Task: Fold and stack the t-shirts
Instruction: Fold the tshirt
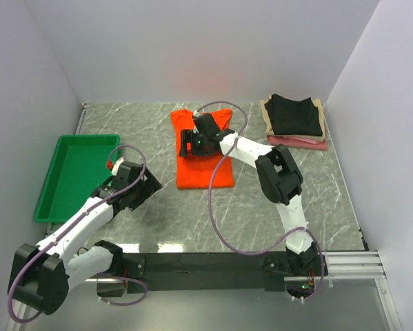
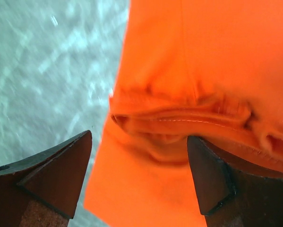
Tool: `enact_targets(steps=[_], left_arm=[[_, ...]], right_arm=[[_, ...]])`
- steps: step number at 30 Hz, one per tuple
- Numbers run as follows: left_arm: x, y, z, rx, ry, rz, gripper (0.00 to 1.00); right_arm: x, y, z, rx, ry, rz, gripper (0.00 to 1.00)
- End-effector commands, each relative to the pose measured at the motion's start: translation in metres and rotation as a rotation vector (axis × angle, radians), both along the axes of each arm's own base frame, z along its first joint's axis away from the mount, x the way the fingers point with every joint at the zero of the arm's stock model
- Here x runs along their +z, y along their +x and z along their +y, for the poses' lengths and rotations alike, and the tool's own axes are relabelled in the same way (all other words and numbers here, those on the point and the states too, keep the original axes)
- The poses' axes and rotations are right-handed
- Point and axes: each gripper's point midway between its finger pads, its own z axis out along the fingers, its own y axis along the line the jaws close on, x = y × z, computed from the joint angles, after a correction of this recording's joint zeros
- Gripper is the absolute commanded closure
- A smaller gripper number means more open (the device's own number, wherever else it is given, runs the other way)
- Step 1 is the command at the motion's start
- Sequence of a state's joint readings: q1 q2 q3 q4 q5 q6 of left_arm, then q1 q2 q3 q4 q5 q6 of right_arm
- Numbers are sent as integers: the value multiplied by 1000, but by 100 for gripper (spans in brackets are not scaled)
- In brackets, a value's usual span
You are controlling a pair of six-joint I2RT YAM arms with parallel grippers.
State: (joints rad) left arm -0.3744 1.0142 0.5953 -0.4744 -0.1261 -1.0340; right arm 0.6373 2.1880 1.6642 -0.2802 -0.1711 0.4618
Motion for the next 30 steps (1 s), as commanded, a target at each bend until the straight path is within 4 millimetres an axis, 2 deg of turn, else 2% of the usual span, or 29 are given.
enact_targets(steps=[1, 6, 7, 9, 10, 11, 12, 13, 15, 16, 18, 19, 20, 21, 22, 23, 24, 25, 26, 27, 28, 29, 30], left_arm=[[4, 3, -2, -1, -23, -27, 1], [1, 0, 0, 4, -15, -17, 1], [1, 0, 0, 3, -14, -17, 1], [3, 1, -1, -1, -15, -19, 1], [4, 1, -1, -5, -19, -22, 1], [4, 1, -3, -11, -21, -25, 1], [4, 1, -3, -15, -24, -28, 1], [5, 1, -6, -28, -33, -29, 1], [5, 3, -9, -45, -44, -34, 1], [4, 3, -11, -52, -46, -31, 1], [6, 8, -15, -68, -58, -47, 1], [3, 10, -18, -78, -65, -45, 1], [4, 11, -24, -99, -84, -47, 1], [7, 20, -28, -105, -94, -75, 1], [0, 23, -29, -106, -88, -59, 1], [2, 26, -36, -128, -112, -59, 1], [-3, 33, -41, -142, -118, -57, 1], [-4, 37, -46, -156, -128, -54, 1], [1, 44, -52, -172, -144, -64, 1], [0, 48, -56, -185, -144, -61, 1], [-9, 53, -58, -191, -137, -39, 1], [-7, 59, -61, -196, -141, -45, 1], [-9, 61, -66, -212, -151, -37, 3]], right_arm=[[21, 34, -1, -34, -3, -98, 12], [29, 63, -8, -66, 21, -141, 12], [29, 78, -12, -84, 27, -147, 12], [29, 91, -17, -93, 29, -142, 12], [22, 97, -17, -91, 31, -134, 12], [40, 112, -19, -100, 53, -171, 12], [45, 117, -21, -99, 54, -187, 12], [62, 126, -21, -102, 70, -223, 12], [80, 134, -28, -101, 66, -269, 12], [102, 136, -30, -100, 72, -311, 11], [120, 140, -46, -127, 30, -353, 11], [138, 134, -52, -132, 29, -375, 11], [145, 130, -57, -138, 21, -382, 11], [150, 125, -65, -159, 11, -384, 11], [151, 105, -76, -162, -1, -367, 10], [153, 97, -81, -175, 2, -371, 10], [180, 82, -93, -225, 35, -397, 10], [139, 58, -105, -232, -3, -318, 10], [138, 48, -110, -264, 27, -308, 10], [151, 30, -118, -279, 54, -318, 10], [117, 8, -129, -290, 20, -245, 10], [108, -5, -136, -303, 16, -215, 10], [110, -17, -140, -323, 36, -198, 10]])
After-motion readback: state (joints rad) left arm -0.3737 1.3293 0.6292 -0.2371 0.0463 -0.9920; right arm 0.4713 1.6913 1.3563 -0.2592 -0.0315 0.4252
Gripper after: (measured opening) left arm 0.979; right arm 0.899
